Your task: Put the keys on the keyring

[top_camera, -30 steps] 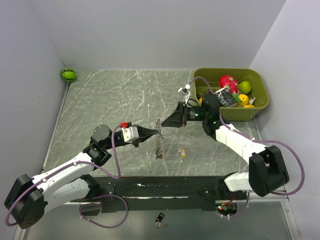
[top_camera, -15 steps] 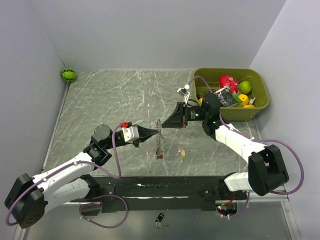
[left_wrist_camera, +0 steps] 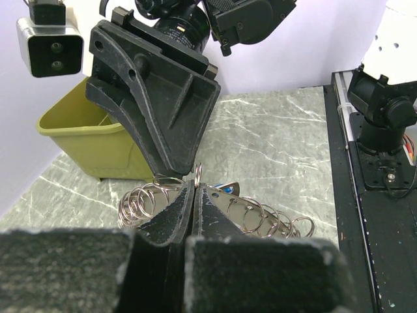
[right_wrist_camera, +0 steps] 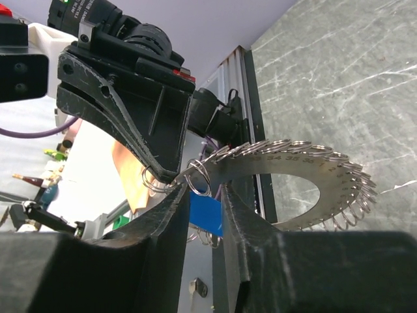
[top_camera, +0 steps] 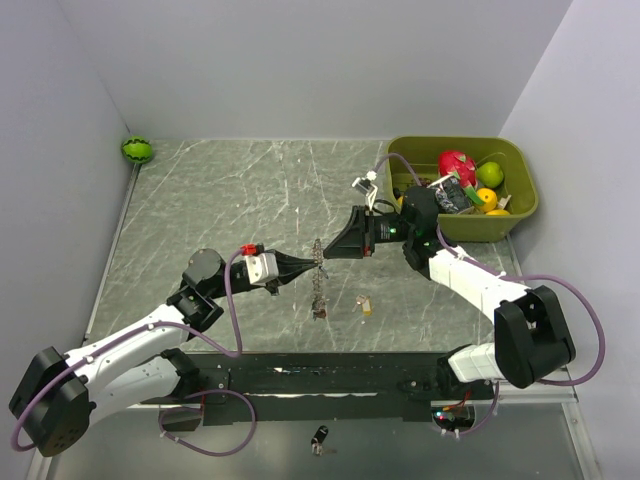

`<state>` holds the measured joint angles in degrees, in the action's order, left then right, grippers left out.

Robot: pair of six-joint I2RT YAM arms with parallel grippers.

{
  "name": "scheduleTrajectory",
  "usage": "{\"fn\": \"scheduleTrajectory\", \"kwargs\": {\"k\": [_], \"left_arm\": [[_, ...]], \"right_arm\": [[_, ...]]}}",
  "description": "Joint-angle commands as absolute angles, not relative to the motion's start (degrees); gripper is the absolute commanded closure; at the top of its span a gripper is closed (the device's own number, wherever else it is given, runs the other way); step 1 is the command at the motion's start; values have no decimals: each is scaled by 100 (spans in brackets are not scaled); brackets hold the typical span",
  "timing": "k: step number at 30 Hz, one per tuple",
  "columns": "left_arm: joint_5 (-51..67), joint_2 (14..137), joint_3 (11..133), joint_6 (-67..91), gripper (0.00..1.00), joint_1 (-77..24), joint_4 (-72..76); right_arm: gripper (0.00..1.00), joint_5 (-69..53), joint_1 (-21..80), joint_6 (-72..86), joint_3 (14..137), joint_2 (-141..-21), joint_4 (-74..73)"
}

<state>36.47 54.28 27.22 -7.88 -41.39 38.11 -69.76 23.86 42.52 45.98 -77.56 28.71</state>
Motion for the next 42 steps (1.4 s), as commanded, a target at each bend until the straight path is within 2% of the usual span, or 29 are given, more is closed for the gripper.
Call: {"fn": "scheduleTrajectory", "kwargs": {"k": [1, 2, 8, 13, 20, 28, 30, 31, 34, 37, 39, 40, 42], "left_arm": [[3849, 5440, 2936, -879, 99, -4157, 4104], [3867, 5449, 2944, -862, 99, -4157, 4113], [3955, 5502, 2944, -826, 99, -4157, 4175], [3902, 5467, 2918, -835, 99, -4149, 4157], [3771, 5370, 2874, -870, 99, -4157, 4078], [3621, 5326, 2970, -1081, 99, -4157, 3648], [3586, 5344, 3049, -1204, 93, -4157, 3402], [3569, 5352, 3076, -1248, 84, -4157, 3314], [3594, 5326, 3190, -1415, 69, -4166, 2919], [3612, 5239, 3243, -1372, 50, -4157, 2821], [3543, 5168, 3208, -1240, 43, -4157, 2961], [3455, 5116, 3191, -1126, 36, -4157, 3032], [3069, 5106, 3225, -801, 31, -4149, 3076]], "right_arm": [[70, -6987, 2452, 4254, 4878, -7743, 3137], [74, -6979, 2452, 4254, 4887, -7761, 3138], [78, -6934, 2487, 4236, 4895, -7743, 3120], [100, -7040, 2522, 4263, 4904, -7752, 3190], [100, -6979, 2522, 3615, 5009, -7585, 2559], [100, -6267, 2514, 2181, 5440, -7190, 661], [100, -6021, 2522, 1996, 5441, -7119, 572], [100, -5960, 2522, 1960, 5432, -7058, 563], [100, -5792, 2514, 1934, 5449, -7031, 615], [100, -5809, 2522, 1977, 5484, -7075, 676], [100, -5818, 2522, 1960, 5484, -7084, 756], [100, -5827, 2522, 1925, 5493, -7093, 730], [100, -5854, 2514, 1828, 5493, -7058, 747]]}}
